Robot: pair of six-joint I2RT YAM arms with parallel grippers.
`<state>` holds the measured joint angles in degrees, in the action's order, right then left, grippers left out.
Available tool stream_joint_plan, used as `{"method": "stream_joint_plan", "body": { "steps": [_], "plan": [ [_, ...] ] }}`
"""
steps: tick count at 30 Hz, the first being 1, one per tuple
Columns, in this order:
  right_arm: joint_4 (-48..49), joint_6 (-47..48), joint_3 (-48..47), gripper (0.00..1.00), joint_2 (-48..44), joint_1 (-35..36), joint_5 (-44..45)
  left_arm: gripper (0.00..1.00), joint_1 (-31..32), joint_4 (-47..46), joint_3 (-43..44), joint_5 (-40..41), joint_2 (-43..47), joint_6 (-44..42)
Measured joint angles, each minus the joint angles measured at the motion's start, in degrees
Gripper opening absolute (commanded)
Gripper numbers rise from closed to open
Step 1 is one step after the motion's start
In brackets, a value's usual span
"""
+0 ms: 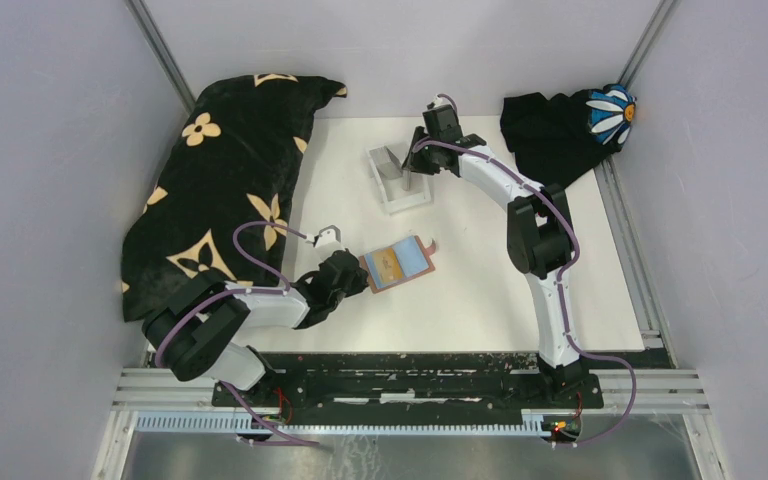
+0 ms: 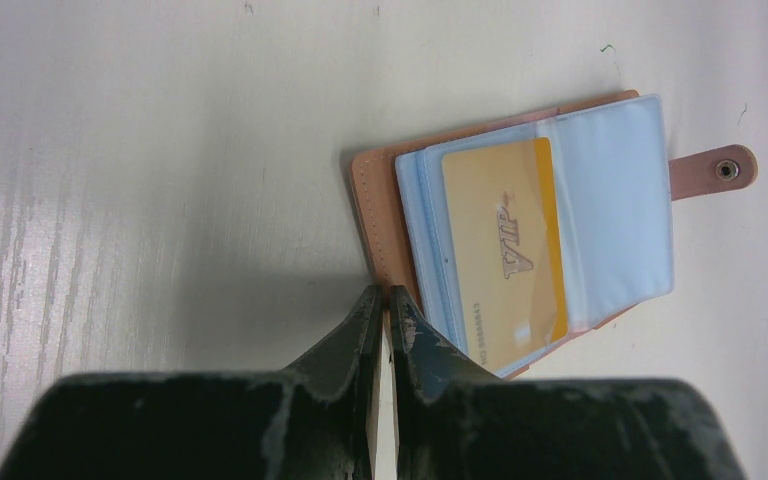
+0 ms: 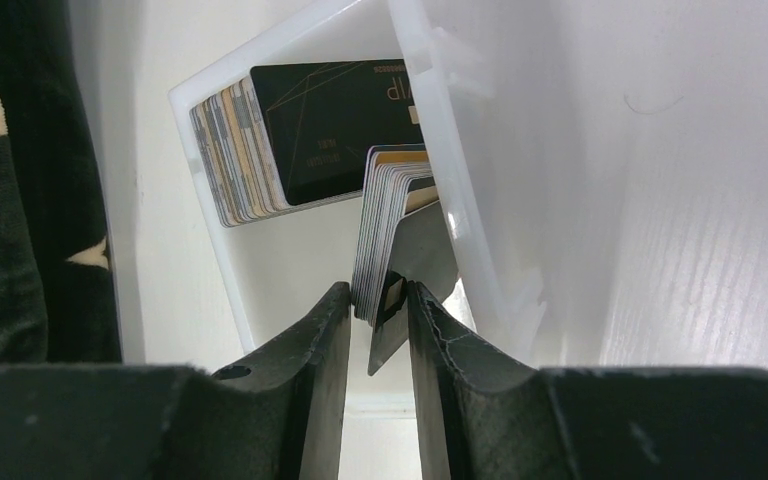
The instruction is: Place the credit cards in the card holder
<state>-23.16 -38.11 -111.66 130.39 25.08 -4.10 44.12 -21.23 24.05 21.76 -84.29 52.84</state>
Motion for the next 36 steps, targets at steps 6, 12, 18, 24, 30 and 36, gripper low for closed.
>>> {"method": "stream_joint_plan", "body": {
  "steps": [6, 12, 18, 24, 30, 36],
  "plan": [
    [1.4, -0.8, 0.1, 0.33, 0.0, 0.0, -1.1, 0.14, 0.0, 0.0, 0.0, 0.0, 0.0, 0.0],
    [3.0, -1.9, 0.2, 0.28, 0.0, 0.1, -2.0, 0.14, 0.0, 0.0, 0.0, 0.0, 0.0, 0.0],
    [2.9, -2.2, 0.2, 0.37, 0.0, 0.2, -2.2, 0.14, 0.0, 0.0, 0.0, 0.0, 0.0, 0.0],
    [2.6, -2.3, 0.2, 0.49, 0.0, 0.5, -2.3, 0.14, 0.0, -0.2, -0.1, 0.0, 0.0, 0.0],
    [0.9, 1.1, 0.2, 0.49, 0.0, 2.3, -0.8, 0.14, 0.0, -0.2, -0.1, 0.0, 0.0, 0.0],
    [-1.6, 6.4, 0.3, 0.48, 0.0, 5.4, 2.9, 0.14, 0.0, -0.2, -0.1, 0.0, 0.0, 0.0]
  ]
}}
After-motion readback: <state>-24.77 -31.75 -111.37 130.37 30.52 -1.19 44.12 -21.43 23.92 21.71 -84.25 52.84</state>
